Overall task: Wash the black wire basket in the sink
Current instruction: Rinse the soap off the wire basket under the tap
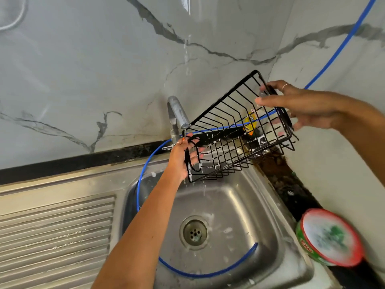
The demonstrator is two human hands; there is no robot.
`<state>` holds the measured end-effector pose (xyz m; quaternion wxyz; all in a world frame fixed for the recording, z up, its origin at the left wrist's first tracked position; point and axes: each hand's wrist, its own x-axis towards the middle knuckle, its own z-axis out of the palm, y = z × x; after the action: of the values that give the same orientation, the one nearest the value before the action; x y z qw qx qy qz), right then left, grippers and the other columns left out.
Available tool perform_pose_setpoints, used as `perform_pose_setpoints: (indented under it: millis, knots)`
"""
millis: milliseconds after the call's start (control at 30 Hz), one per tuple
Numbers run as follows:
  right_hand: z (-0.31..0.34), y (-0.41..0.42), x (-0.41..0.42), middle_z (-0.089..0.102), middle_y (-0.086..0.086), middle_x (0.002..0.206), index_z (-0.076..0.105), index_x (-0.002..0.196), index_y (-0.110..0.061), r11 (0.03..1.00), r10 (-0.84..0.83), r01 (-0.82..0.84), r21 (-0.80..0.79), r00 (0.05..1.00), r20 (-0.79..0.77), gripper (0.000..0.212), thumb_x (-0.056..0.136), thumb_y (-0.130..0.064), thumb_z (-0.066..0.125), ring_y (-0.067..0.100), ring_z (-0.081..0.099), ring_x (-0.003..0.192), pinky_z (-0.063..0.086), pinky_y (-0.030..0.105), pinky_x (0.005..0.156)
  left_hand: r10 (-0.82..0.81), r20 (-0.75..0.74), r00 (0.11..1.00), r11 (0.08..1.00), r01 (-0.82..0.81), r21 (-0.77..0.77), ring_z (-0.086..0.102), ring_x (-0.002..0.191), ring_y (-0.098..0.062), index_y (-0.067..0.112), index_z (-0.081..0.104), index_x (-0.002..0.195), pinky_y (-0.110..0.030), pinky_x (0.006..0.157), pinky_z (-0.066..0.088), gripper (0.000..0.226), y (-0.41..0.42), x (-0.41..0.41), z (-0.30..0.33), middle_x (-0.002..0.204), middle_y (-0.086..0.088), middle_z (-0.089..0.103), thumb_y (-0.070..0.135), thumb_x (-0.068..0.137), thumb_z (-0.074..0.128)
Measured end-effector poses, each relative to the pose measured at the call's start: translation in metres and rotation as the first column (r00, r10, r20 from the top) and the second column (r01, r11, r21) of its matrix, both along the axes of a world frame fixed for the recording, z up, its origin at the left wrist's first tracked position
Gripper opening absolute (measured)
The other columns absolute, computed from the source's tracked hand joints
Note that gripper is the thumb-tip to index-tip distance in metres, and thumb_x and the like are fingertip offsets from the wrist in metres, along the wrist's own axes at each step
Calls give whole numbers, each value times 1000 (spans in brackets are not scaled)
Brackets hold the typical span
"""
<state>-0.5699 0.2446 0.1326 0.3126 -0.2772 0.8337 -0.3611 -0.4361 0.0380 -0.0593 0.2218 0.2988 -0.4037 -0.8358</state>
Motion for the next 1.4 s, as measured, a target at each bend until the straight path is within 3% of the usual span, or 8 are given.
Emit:
perform_pose_setpoints:
  millis: [167,367,433,533,633,1167,1300,1400]
  knots:
    - [-16,-9,9,52,-4,114,41,126,-35,956,-198,159,-245,970,-144,44,86,-45,56,17,49,107,43,43,88,-3,-2,1000,1000,3,17,68,93,-28,20,59,120,-41,89,53,35,1,-5,7,114,-4,68,37,106,32]
    - [-15,-12,16,50,-12,95,44,125,-34,898,-290,208,-388,942,-167,45,83,-48,52,13,48,100,37,34,80,0,-74,997,993,9,115,69,84,-25,18,59,116,-35,70,55,53,-2,-2,16,110,-6,68,54,103,22]
    - [-15,-13,17,51,-11,96,46,123,-36,888,-311,225,-401,937,-161,47,79,-52,52,15,50,99,40,34,76,-5,-90,996,988,19,156,68,89,-23,19,58,116,-33,63,54,52,2,4,13,111,-4,67,53,103,22]
    - [-15,-15,18,56,-7,109,46,117,-38,867,-343,246,-434,926,-159,44,76,-54,54,16,51,103,42,34,77,9,-104,994,975,14,222,61,109,-28,19,63,115,-45,99,45,47,9,10,4,116,-5,69,45,105,25]
    - [-15,-17,19,57,-9,111,44,113,-40,840,-381,266,-474,910,-163,39,78,-53,54,11,53,102,44,37,89,22,-124,992,971,9,240,59,117,-25,18,61,119,-41,110,36,39,18,16,2,117,-6,68,37,106,29]
    - [-30,-26,45,51,-3,125,42,125,-38,804,-374,233,-546,913,-161,52,78,-53,57,14,50,111,42,32,90,200,-123,972,955,-166,245,67,95,-14,6,62,119,-27,93,50,28,33,51,-8,97,-5,74,3,101,40]
    - [-27,-26,47,51,-4,124,41,126,-38,803,-366,222,-554,916,-164,53,78,-52,58,11,51,105,43,32,91,198,-128,972,958,-164,236,71,75,-8,6,60,123,-24,87,50,31,32,55,-5,103,-8,71,-1,101,39]
    - [-23,-25,48,50,-6,126,42,127,-36,789,-371,214,-576,913,-170,53,79,-51,59,7,50,101,43,32,90,204,-134,970,959,-170,229,70,86,-11,6,61,118,-25,87,50,29,34,53,3,96,-6,73,-1,101,39]
